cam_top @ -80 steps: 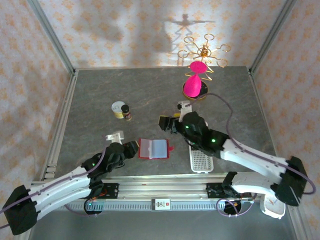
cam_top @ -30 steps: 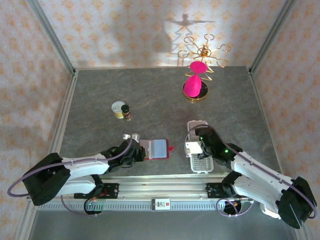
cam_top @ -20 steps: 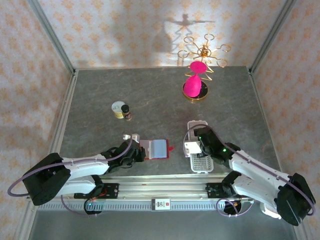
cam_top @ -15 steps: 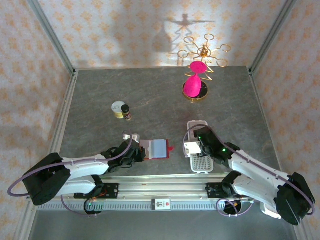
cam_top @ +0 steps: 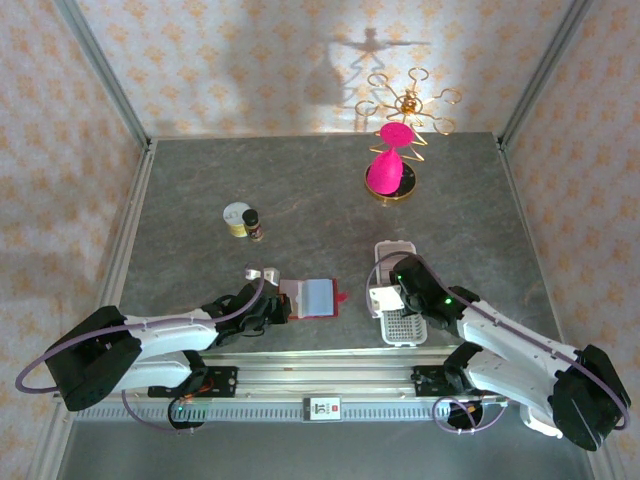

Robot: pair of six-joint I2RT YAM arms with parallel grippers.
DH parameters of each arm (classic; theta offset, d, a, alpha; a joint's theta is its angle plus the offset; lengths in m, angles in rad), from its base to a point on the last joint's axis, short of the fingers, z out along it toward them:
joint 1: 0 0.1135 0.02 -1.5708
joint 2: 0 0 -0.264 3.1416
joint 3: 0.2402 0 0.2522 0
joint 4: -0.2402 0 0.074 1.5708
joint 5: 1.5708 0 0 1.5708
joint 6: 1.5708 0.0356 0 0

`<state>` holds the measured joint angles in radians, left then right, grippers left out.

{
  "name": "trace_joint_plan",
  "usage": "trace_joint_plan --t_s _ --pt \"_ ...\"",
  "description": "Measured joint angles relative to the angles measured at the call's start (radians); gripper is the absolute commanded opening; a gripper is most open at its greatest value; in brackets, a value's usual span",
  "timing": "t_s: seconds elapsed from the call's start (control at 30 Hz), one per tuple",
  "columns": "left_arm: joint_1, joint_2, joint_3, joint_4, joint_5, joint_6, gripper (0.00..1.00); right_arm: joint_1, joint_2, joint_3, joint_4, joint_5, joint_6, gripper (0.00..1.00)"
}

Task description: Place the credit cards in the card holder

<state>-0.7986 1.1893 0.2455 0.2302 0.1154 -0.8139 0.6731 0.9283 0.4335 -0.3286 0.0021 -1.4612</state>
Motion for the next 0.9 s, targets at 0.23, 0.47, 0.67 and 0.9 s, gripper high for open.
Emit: trace_joint_plan --t_s 0.23,0.47,0.67,0.9 --pt "0.0 0.0 0.0 0.0 0.0 -0.003 0.04 0.0 -0.01 0.0 -0.021 -0.003 0.002 0.26" --pt "0.0 0.0 -0.001 0.002 0.0 -0.007 0.03 0.0 -0.02 0.0 -0.036 -0.003 0.005 0.21" --pt "0.0 -0.005 -0.006 0.006 0.0 -0.007 0.03 0.0 -0.021 0.0 -0.042 -0.006 0.011 0.19" --pt "0.0 -0.014 -0.011 0.006 0.0 -0.008 0.02 0.0 -0.022 0.0 -0.042 -0.007 0.016 0.15"
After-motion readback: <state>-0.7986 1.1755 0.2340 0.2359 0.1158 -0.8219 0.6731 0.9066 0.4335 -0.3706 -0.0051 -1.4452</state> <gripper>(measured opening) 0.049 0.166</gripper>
